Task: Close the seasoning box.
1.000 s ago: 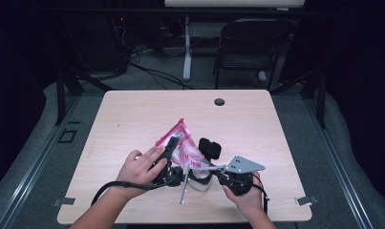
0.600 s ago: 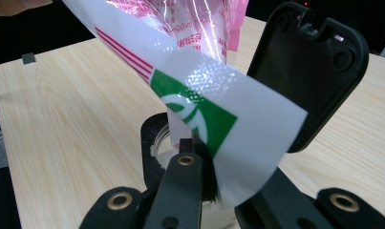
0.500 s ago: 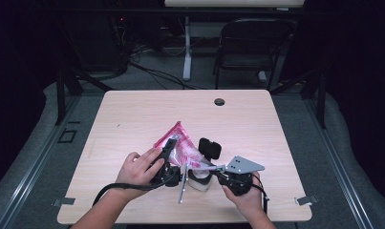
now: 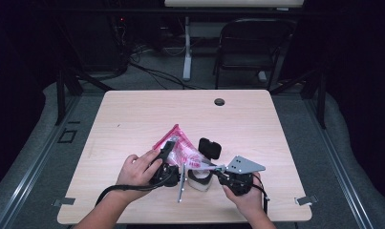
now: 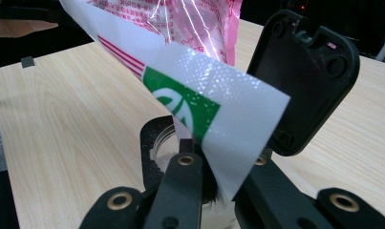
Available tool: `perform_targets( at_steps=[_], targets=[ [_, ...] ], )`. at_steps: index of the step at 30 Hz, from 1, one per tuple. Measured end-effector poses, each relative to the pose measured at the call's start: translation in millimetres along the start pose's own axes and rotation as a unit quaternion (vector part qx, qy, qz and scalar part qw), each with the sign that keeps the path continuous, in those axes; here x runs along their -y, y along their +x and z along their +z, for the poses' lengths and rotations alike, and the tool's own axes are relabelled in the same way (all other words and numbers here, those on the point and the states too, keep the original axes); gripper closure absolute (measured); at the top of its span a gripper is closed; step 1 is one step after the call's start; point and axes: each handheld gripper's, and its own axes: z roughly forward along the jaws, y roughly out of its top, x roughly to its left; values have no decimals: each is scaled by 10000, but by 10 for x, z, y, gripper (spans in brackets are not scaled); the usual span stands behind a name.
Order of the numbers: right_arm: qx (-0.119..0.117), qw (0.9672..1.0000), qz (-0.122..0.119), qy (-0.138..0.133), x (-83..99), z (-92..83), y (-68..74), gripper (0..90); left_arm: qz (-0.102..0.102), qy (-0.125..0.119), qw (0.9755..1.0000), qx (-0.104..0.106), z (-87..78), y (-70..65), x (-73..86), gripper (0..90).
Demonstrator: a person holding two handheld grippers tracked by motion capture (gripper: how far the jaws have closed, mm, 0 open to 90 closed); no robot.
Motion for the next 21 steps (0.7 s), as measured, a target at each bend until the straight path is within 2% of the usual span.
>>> perform_targets(
  at_steps=[10, 14, 21],
  targets=[
    [-20, 10000, 14, -39, -6, -2, 6, 896, -265, -10, 9995, 144, 14, -33, 38, 756],
    [-35, 10000, 25, -62, -6, 2, 4, 892, -406, 44, 9987, 292, 21, -55, 49, 757],
    [-59, 9999, 31, -109, -8, 6, 9, 877, -672, 50, 9968, 422, 37, -93, 95, 760]
  ],
)
